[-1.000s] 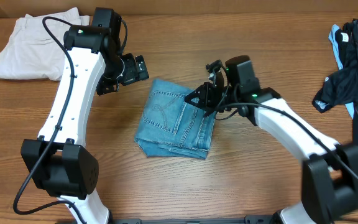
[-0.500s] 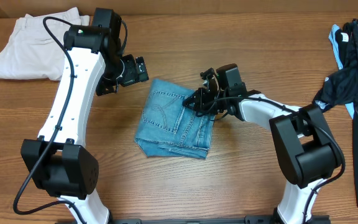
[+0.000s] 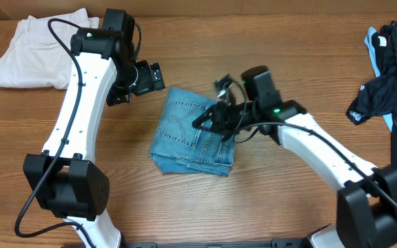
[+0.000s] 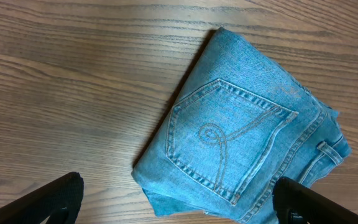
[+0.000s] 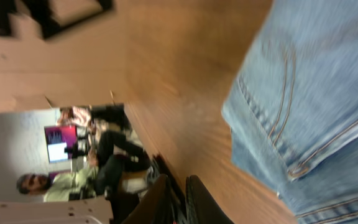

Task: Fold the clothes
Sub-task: 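Lower the right gripper onto the folded jeans and press it flat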

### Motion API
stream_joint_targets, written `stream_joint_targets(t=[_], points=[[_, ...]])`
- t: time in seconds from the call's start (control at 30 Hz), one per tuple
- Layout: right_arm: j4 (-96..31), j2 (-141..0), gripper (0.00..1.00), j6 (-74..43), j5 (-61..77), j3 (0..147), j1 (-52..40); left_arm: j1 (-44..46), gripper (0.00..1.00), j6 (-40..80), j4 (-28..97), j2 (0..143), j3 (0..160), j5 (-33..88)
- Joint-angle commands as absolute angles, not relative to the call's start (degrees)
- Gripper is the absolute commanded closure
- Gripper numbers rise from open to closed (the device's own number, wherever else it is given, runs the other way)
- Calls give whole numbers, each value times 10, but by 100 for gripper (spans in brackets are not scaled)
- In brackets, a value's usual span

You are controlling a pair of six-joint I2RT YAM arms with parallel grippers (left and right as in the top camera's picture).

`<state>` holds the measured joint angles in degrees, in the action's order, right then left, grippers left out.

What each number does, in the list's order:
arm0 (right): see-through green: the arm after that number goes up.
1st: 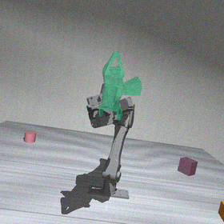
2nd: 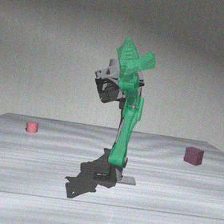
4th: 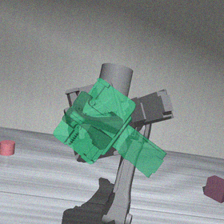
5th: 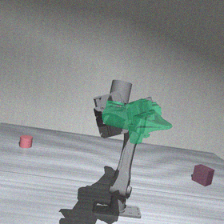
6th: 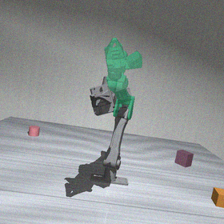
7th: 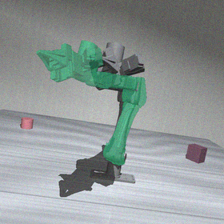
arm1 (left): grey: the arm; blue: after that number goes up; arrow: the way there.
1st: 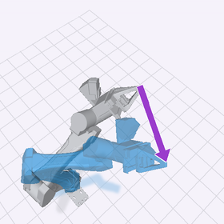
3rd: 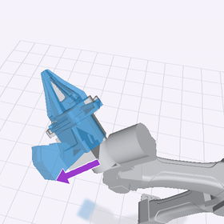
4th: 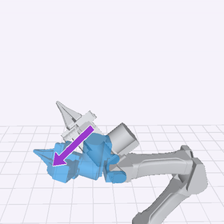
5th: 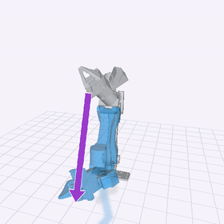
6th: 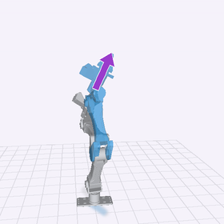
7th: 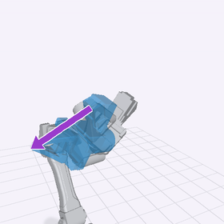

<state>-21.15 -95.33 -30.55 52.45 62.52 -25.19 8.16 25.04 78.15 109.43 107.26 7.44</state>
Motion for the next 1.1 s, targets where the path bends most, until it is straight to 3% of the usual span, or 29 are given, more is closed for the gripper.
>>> stream_joint_targets(t=[0.0, 0.27, 0.37, 0.6, 0.73, 0.83, 0.87, 0.9, 1.07], points=[[-213, -990, 87, -338, 508, 599, -277, 83, 0, 240, 780, 1089, 1071, 71], [-181, -1086, 88, -400, 461, 545, -292, 82, 0, 240, 780, 1089, 1071, 70], [-192, -1113, 96, -408, 428, 543, -290, 82, 0, 240, 780, 1089, 1071, 70], [-216, -1043, 94, -406, 401, 546, -284, 82, 0, 220, 783, 1089, 1071, 68], [-257, -945, 72, -394, 374, 563, -268, 82, 0, 217, 782, 1089, 1071, 68], [-308, -861, 17, -362, 338, 584, -244, 82, 0, 185, 780, 1089, 1071, 69], [-324, -835, 5, -351, 329, 591, -236, 82, 0, 175, 778, 1090, 1071, 69], [-338, -813, 0, -341, 321, 596, -227, 82, 0, 170, 777, 1091, 1071, 69], [-404, -710, 0, -313, 309, 616, -183, 82, 0, 140, 772, 1100, 1064, 71]])
